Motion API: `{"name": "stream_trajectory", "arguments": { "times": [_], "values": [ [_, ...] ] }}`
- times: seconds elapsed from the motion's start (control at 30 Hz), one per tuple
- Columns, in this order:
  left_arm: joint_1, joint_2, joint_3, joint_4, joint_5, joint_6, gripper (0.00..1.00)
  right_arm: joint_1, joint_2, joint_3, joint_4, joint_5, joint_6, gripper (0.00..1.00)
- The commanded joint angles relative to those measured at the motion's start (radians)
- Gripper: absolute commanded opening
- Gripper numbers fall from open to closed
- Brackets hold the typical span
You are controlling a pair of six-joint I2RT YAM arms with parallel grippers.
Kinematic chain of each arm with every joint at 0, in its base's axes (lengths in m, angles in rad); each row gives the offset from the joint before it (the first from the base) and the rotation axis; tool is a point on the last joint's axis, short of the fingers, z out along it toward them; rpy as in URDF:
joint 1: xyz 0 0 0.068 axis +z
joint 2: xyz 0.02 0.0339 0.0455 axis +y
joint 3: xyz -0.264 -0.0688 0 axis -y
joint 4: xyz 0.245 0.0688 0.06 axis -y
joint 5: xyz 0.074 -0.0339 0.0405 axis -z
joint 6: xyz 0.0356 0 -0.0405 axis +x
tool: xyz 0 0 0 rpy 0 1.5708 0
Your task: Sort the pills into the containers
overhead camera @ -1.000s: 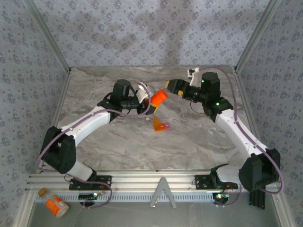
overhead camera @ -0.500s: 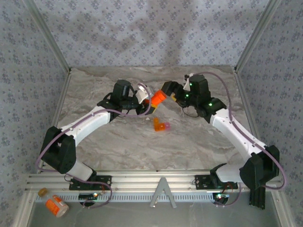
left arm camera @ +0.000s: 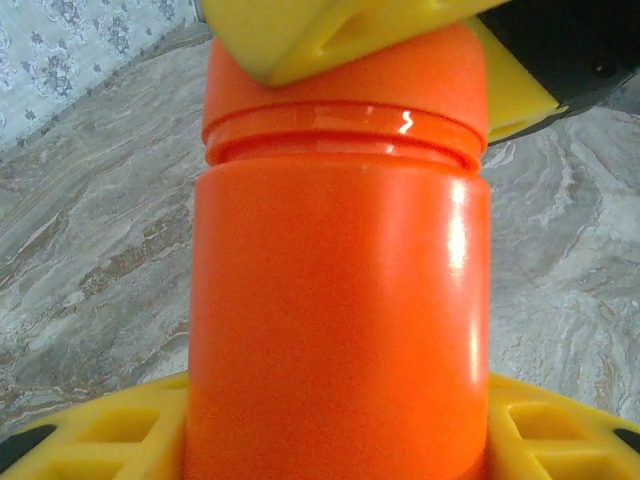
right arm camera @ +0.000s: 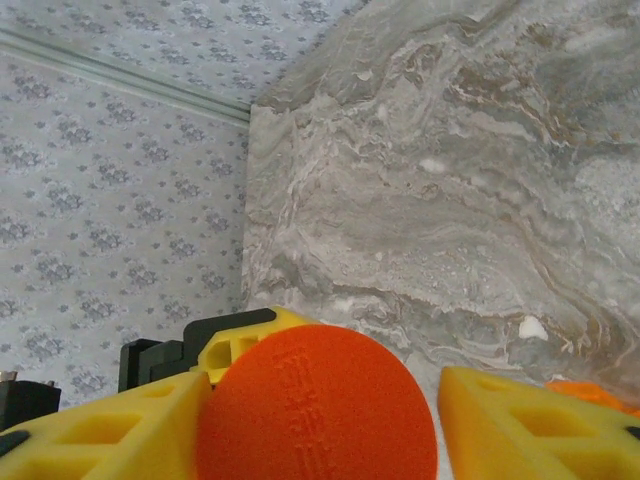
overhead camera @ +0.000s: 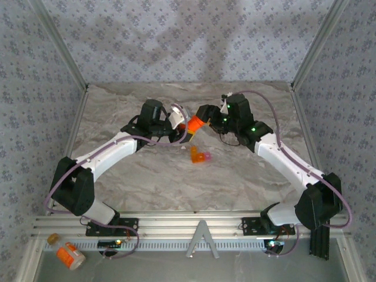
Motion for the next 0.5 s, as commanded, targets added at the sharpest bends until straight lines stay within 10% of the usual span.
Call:
{"name": "stream_trajectory", "arguments": {
  "times": [0.0,0.27,0.47],
  "values": [
    [0.002,0.009,0.04,0.041,0.028,0.001,0.0,0.005,0.013,0.03,0.024,0.006,0.003,0.53],
    [0.002,0.001,0.041,0.035,0.047,-0.007,0.0,-0.034,0.025,-0.014,0.172,-0.098,-0.053,0.42],
    [0.003,-0.017,0.035,0.025,0.08,-0.018,0.0,-0.116,0.065,-0.014,0.289,-0.439,-0.42,0.45]
  ]
}}
